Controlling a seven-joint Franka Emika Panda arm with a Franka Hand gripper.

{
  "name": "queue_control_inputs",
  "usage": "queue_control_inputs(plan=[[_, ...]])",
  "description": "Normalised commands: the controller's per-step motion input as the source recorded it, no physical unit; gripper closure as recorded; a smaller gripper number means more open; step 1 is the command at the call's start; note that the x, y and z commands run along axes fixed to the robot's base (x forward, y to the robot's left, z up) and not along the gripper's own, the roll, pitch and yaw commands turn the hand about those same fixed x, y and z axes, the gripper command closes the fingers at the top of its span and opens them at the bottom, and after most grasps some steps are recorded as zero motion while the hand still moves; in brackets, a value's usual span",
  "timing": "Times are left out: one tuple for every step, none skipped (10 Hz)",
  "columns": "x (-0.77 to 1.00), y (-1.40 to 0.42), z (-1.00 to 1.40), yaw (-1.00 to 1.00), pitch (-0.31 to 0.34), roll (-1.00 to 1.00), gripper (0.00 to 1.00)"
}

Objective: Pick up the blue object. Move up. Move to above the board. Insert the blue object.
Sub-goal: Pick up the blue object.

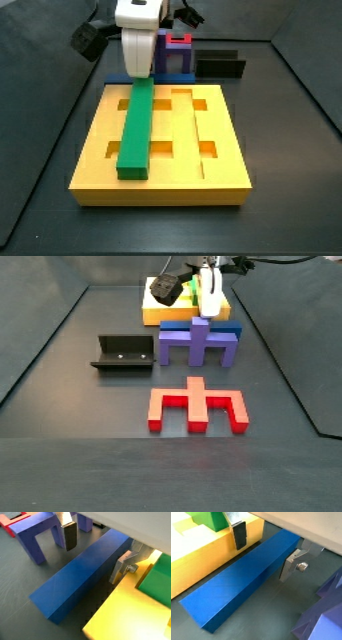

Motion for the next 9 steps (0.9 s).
queue_control_inputs(plan=[[-0.08, -0.09, -0.08, 0.08, -0.017, 0.00, 0.00], [-0.08, -0.01, -0.19, 0.07, -0.060, -0.05, 0.00], [-0.04, -0.02, -0.10, 0.07, -0.050, -0.05, 0.00], [0.00, -0.07, -0.01, 0.05, -0.011, 0.00, 0.00], [0.00, 0.00, 0.00, 0.00, 0.000, 0.00, 0.00], [0.00, 0.00, 0.00, 0.00, 0.000, 0.00, 1.00], [0.00, 0.00, 0.00, 0.00, 0.000, 0.00, 1.00], [0.00, 0.00, 0.00, 0.00, 0.000, 0.00, 1.00], [0.00, 0.00, 0.00, 0.00, 0.000, 0.00, 1.00]])
